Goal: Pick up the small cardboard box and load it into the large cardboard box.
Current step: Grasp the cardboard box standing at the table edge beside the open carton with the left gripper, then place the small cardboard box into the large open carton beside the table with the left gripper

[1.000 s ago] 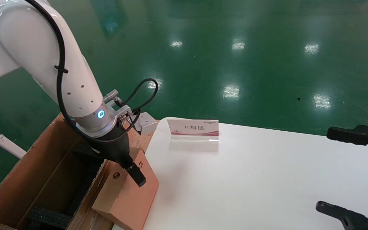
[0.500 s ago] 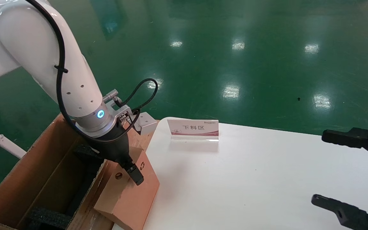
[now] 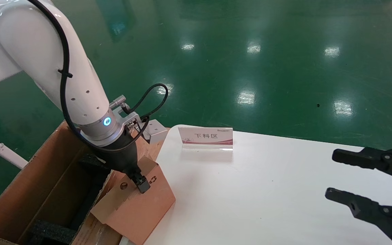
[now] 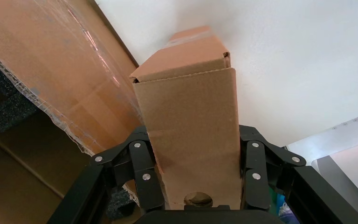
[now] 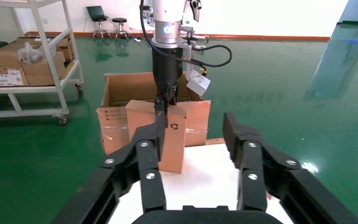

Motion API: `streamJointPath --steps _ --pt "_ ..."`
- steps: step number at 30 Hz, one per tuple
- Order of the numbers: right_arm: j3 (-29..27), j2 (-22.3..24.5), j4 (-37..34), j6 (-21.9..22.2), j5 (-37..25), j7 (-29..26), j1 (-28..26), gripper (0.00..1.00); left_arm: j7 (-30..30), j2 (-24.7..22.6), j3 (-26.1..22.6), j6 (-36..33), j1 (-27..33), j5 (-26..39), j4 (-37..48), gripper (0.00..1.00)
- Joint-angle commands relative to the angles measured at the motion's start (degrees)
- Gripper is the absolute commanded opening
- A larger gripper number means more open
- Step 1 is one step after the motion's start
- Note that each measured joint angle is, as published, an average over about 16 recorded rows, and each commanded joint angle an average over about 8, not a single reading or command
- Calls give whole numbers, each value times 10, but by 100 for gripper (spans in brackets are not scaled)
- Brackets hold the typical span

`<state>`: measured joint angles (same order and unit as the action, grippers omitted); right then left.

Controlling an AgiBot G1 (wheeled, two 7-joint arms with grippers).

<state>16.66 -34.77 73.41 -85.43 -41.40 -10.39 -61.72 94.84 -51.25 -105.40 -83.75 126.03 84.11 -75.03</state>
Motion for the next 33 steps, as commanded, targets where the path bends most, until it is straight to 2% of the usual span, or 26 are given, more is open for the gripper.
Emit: streamJointPath --steps 1,8,19,24,29,30,33 --pt "0 0 0 0 0 0 0 0 0 0 -1 0 -1 0 0 0" --pt "0 0 0 0 0 0 0 0 -3 4 16 -2 37 -1 12 0" --pt "1 0 0 0 0 0 0 0 -58 8 51 -58 179 -7 68 0" --pt "1 0 0 0 0 0 0 0 -100 0 11 -78 261 -15 100 0" --pt "1 0 0 0 1 1 0 0 -124 -10 -78 -81 340 -49 124 0" --pt "1 0 0 0 1 1 0 3 -125 -12 -98 -81 351 -59 128 0" --pt "1 0 0 0 1 1 0 38 -127 -15 -161 -81 377 -91 137 0"
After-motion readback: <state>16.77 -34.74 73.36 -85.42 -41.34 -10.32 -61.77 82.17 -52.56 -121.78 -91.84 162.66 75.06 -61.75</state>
